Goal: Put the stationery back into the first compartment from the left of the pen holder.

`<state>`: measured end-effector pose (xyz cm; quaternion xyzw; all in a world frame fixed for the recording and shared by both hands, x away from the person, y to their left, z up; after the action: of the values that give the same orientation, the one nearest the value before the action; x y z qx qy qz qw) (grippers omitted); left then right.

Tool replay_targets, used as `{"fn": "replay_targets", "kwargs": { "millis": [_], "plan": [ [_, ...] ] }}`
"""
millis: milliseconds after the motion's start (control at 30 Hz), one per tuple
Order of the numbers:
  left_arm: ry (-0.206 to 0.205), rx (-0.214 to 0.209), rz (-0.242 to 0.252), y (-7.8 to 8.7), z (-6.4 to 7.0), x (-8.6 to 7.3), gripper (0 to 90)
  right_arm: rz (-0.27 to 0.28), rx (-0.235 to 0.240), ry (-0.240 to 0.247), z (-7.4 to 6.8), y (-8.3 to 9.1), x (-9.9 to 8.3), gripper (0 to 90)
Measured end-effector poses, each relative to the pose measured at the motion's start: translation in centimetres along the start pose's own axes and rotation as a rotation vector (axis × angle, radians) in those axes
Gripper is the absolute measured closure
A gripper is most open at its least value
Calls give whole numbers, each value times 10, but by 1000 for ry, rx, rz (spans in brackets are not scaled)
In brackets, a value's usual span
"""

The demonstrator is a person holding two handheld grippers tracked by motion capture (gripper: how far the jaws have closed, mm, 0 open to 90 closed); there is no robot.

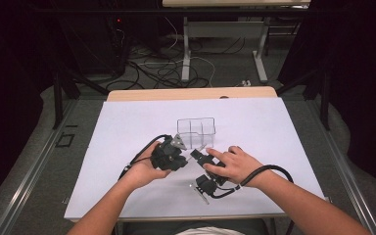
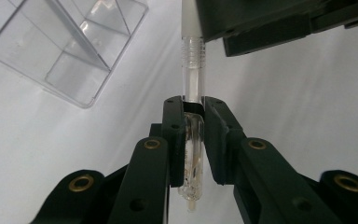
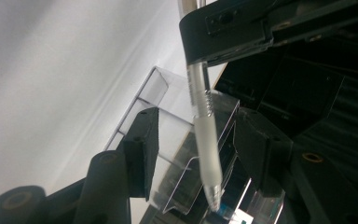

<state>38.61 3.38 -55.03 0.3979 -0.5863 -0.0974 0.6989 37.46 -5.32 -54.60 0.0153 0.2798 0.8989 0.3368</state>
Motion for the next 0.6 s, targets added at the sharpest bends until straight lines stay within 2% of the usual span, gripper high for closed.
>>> {"fn": "replay_targets", "kwargs": {
  "millis": [33, 100, 133, 233, 300, 333, 400, 433, 467, 533, 567, 600],
  "plan": [
    [4, 2, 2, 1, -1, 0, 798, -16, -8, -36, 0, 3, -1, 489],
    [13, 12, 19, 2, -3, 1, 799, -3, -19, -50, 1, 4, 0, 489],
    [18, 14, 25, 4, -5, 2, 799, 1, -26, -77, 1, 5, 0, 488],
    [27, 39, 47, 8, -9, 4, 799, -5, -16, -155, -5, 8, 0, 455],
    [29, 41, 53, 8, -9, 5, 799, -1, -14, -153, -6, 8, 0, 432],
    [40, 46, 57, 9, -10, 5, 799, 2, -11, -168, -7, 7, -1, 419],
    [46, 58, 64, 11, -13, 6, 799, 6, -18, -234, -11, 7, -2, 384],
    [65, 48, 86, 13, -13, 8, 799, -6, -10, -274, -14, 8, -4, 362],
    [72, 58, 93, 14, -15, 9, 799, -5, -8, -284, -15, 7, -6, 353],
    [82, 49, 107, 15, -15, 10, 799, 4, 0, -365, -18, 6, -9, 341],
    [91, 49, 121, 16, -16, 11, 799, -11, 15, -414, -21, 7, -11, 316],
    [92, 51, 124, 17, -17, 12, 799, -3, -12, -450, -22, 6, -12, 304]
  ]
}}
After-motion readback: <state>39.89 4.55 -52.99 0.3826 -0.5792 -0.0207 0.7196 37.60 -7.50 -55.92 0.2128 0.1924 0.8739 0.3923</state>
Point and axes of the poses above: each handheld gripper's, and its own axes: y roughly backward along the jaws, x roughly out of its top, z roughly to its right, the point moved 9 cm from there along -y, roughly forward along the jaws, and after that the axes turned 14 degrees about z, right-handed, at the moved point
